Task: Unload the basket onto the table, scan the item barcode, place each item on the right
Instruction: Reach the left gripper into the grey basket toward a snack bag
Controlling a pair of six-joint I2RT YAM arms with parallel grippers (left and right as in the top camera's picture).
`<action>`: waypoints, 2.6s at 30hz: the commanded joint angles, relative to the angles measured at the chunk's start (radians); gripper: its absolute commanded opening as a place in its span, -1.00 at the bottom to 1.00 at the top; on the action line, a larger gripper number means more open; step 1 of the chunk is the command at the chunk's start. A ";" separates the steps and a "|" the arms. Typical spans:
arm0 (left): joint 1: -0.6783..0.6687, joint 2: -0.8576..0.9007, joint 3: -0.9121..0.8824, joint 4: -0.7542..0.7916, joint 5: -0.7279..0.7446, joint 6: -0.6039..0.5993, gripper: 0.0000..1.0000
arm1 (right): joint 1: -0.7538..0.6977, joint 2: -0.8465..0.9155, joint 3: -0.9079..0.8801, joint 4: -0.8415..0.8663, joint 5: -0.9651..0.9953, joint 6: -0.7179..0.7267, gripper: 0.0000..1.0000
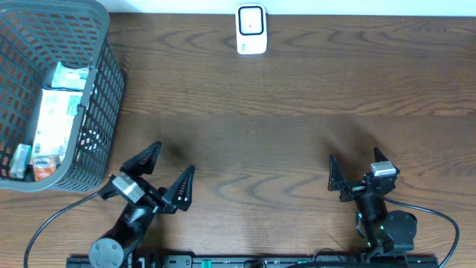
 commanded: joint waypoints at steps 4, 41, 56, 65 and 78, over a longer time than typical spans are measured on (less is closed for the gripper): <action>0.005 0.130 0.320 -0.182 -0.055 0.047 0.94 | 0.006 -0.006 -0.002 -0.004 -0.006 0.006 0.99; 0.433 1.681 2.125 -1.523 -0.539 0.386 0.95 | 0.006 -0.006 -0.002 -0.004 -0.006 0.006 0.99; 0.620 1.911 2.084 -1.719 -0.534 0.629 0.95 | 0.006 -0.006 -0.002 -0.004 -0.006 0.006 0.99; 0.597 2.097 2.082 -1.757 -0.690 0.674 0.96 | 0.006 -0.006 -0.002 -0.004 -0.006 0.006 0.99; 0.484 2.232 2.048 -1.707 -0.733 0.783 0.96 | 0.006 -0.006 -0.002 -0.004 -0.006 0.006 0.99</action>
